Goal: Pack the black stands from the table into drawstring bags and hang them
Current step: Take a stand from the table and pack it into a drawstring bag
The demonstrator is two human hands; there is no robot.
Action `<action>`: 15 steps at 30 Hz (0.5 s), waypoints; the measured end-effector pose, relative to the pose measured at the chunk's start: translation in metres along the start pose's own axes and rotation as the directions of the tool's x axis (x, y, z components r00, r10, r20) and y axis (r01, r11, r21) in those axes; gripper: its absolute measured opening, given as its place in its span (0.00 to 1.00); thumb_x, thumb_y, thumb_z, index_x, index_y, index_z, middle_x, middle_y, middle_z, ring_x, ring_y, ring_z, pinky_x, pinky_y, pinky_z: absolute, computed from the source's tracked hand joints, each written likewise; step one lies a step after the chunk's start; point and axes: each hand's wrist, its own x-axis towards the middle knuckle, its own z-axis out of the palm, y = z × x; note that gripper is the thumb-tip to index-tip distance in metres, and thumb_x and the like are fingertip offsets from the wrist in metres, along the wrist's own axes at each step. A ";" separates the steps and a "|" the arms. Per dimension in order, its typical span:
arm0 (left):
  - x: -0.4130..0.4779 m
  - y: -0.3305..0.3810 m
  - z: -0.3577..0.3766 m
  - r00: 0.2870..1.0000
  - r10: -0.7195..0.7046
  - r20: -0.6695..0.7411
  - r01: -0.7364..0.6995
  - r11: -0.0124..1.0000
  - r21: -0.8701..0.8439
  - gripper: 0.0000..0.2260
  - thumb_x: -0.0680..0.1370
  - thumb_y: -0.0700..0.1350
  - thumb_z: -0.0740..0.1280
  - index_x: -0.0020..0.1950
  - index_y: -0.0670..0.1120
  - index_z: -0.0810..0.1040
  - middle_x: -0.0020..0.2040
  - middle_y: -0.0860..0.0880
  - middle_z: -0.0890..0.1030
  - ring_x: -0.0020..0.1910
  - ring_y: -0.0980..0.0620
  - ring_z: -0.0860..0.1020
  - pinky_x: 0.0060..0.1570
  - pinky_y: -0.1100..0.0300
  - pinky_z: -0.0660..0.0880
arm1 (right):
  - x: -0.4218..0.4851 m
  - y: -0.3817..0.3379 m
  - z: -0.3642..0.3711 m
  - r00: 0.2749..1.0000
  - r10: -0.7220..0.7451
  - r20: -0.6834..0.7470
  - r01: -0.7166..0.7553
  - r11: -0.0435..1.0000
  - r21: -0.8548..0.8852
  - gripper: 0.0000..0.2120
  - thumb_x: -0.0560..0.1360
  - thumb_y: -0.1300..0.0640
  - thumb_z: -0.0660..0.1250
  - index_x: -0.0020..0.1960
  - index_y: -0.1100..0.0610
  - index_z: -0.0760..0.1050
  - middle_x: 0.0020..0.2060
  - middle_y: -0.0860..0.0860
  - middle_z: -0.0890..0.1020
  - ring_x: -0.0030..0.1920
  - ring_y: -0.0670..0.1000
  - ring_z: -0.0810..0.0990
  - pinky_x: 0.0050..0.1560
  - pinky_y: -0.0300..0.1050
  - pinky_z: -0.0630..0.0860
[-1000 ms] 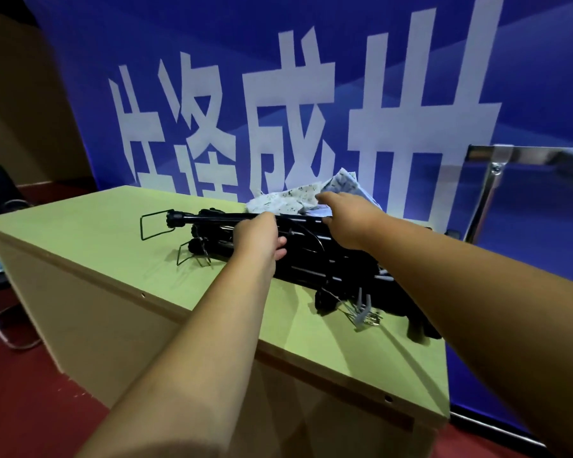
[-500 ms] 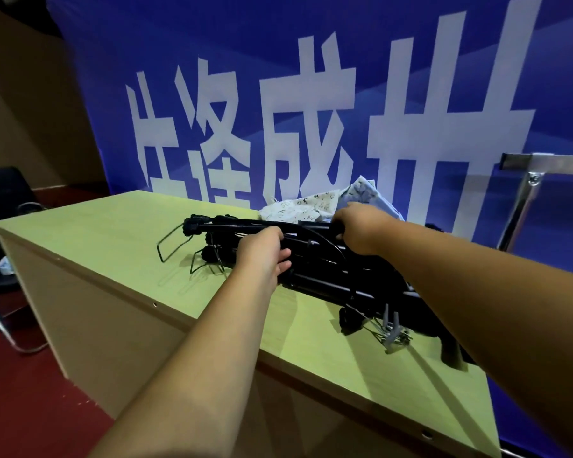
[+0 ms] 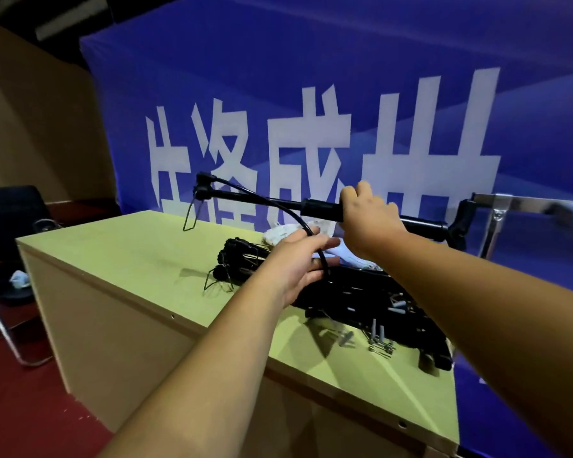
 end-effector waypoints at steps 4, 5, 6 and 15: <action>-0.021 0.027 0.022 0.996 0.077 -0.034 -0.076 0.997 0.019 0.13 0.87 0.44 0.63 0.72 0.48 0.75 0.53 0.46 0.86 0.44 0.46 0.85 0.47 0.51 0.80 | -0.012 0.006 -0.043 0.997 0.015 -0.073 -0.013 1.000 0.024 0.17 0.77 0.60 0.71 0.60 0.56 0.66 0.53 0.54 0.66 0.48 0.59 0.71 0.48 0.55 0.67; -0.028 0.034 0.027 0.994 0.101 -0.037 -0.101 0.995 0.012 0.13 0.87 0.43 0.63 0.72 0.48 0.76 0.52 0.45 0.85 0.43 0.46 0.84 0.46 0.50 0.80 | -0.015 0.007 -0.054 0.996 0.024 -0.083 -0.021 0.999 0.028 0.16 0.78 0.60 0.70 0.60 0.57 0.67 0.54 0.55 0.65 0.48 0.59 0.70 0.48 0.55 0.66; -0.035 0.043 0.031 0.992 0.122 -0.039 -0.122 0.992 0.009 0.14 0.87 0.42 0.62 0.72 0.47 0.76 0.52 0.44 0.85 0.43 0.46 0.83 0.48 0.49 0.81 | -0.018 0.007 -0.065 0.995 0.036 -0.094 -0.034 0.999 0.027 0.14 0.79 0.59 0.70 0.61 0.57 0.68 0.55 0.55 0.66 0.48 0.58 0.69 0.48 0.55 0.67; -0.118 0.092 0.079 0.973 0.232 0.008 -0.232 0.973 -0.001 0.11 0.88 0.47 0.62 0.66 0.49 0.81 0.46 0.47 0.86 0.38 0.50 0.81 0.44 0.52 0.82 | -0.076 0.024 -0.154 0.987 0.130 -0.097 -0.109 0.974 0.201 0.18 0.79 0.53 0.73 0.56 0.53 0.64 0.54 0.55 0.70 0.45 0.60 0.75 0.40 0.54 0.72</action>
